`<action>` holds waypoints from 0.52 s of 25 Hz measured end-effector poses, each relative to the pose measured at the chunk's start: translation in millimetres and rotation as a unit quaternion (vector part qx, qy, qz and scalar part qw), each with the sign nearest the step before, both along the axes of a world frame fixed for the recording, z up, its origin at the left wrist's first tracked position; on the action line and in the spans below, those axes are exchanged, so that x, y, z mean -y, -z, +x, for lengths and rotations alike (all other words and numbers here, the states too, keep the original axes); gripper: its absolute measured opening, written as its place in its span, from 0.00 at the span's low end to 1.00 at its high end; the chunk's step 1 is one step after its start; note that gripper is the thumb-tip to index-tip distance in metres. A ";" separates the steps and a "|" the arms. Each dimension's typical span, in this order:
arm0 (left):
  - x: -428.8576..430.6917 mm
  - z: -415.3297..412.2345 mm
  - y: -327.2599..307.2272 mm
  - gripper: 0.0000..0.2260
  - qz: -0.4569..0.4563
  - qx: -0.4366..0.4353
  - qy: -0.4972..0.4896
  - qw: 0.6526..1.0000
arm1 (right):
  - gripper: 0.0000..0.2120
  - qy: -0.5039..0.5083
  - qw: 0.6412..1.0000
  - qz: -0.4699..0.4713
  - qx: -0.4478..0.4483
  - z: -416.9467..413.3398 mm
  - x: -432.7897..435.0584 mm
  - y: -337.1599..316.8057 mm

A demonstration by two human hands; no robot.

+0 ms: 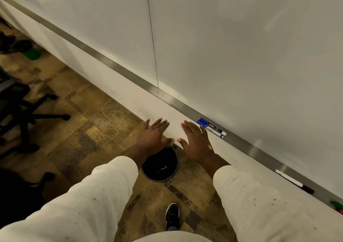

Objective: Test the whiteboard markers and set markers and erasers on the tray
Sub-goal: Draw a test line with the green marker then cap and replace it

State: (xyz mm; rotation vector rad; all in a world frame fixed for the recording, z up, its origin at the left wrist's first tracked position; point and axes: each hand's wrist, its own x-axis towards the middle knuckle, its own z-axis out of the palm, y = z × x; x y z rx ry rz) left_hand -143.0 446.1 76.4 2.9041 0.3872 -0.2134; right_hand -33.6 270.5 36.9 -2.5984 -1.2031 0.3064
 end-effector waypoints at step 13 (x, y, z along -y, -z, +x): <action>127.4 35.1 -10.6 0.39 0.016 -0.007 0.096 0.995 | 0.38 0.089 0.995 -0.007 0.034 -7.0 148.3 -25.1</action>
